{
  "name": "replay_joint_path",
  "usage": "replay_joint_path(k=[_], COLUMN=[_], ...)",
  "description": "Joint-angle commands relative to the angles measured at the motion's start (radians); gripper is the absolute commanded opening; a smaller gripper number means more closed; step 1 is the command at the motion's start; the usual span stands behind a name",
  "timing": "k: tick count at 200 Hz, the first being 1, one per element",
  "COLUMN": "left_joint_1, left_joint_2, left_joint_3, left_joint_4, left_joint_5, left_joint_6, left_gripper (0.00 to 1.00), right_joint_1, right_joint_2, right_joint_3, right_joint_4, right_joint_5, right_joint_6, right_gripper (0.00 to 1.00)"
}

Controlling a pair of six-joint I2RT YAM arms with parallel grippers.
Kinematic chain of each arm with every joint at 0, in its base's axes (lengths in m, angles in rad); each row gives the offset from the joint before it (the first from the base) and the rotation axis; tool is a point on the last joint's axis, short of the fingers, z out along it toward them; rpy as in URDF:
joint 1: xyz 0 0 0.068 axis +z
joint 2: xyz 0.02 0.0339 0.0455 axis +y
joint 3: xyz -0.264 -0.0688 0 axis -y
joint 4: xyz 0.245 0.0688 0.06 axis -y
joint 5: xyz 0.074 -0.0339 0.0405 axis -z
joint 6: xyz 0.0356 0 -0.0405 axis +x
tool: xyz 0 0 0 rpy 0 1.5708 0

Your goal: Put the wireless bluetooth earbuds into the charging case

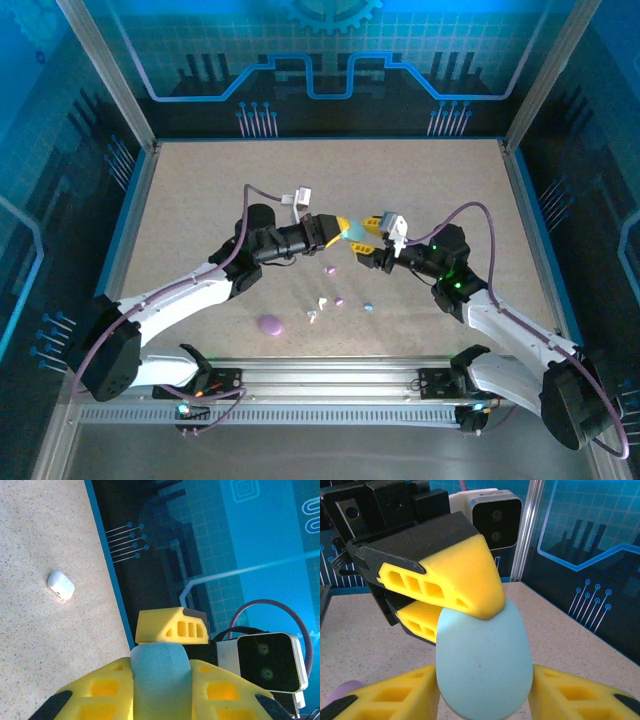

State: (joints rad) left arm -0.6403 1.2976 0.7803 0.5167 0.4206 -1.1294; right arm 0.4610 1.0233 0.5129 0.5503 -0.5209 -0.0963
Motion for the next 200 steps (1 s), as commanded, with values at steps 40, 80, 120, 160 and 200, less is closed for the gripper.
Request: replay_joint_path(k=[40, 80, 120, 160, 200], left_joint_1=[0.002, -0.002, -0.003, -0.004, -0.005], left_joint_2=[-0.028, -0.102, -0.212, -0.289, -0.283], left_joint_3=[-0.005, 0.001, -0.051, -0.097, -0.079], left_joint_4=[0.003, -0.081, -0.094, -0.100, -0.135], left_joint_5=[0.019, 0.029, 0.119, 0.187, 0.165], left_joint_6=[0.043, 0.408, 0.814, 1.038, 1.092], left_gripper=[0.17, 0.63, 0.70, 0.67, 0.63], right_joint_1=[-0.033, -0.061, -0.063, -0.063, -0.055], right_joint_2=[-0.002, 0.036, 0.109, 0.150, 0.173], right_joint_3=[0.056, 0.163, 0.342, 0.459, 0.483], right_joint_4=[-0.010, -0.261, -0.569, -0.715, -0.719], right_joint_5=[-0.087, -0.357, -0.534, -0.592, -0.594], right_joint_6=[0.029, 0.018, -0.013, -0.056, -0.051], right_gripper=[0.35, 0.36, 0.36, 0.35, 0.35])
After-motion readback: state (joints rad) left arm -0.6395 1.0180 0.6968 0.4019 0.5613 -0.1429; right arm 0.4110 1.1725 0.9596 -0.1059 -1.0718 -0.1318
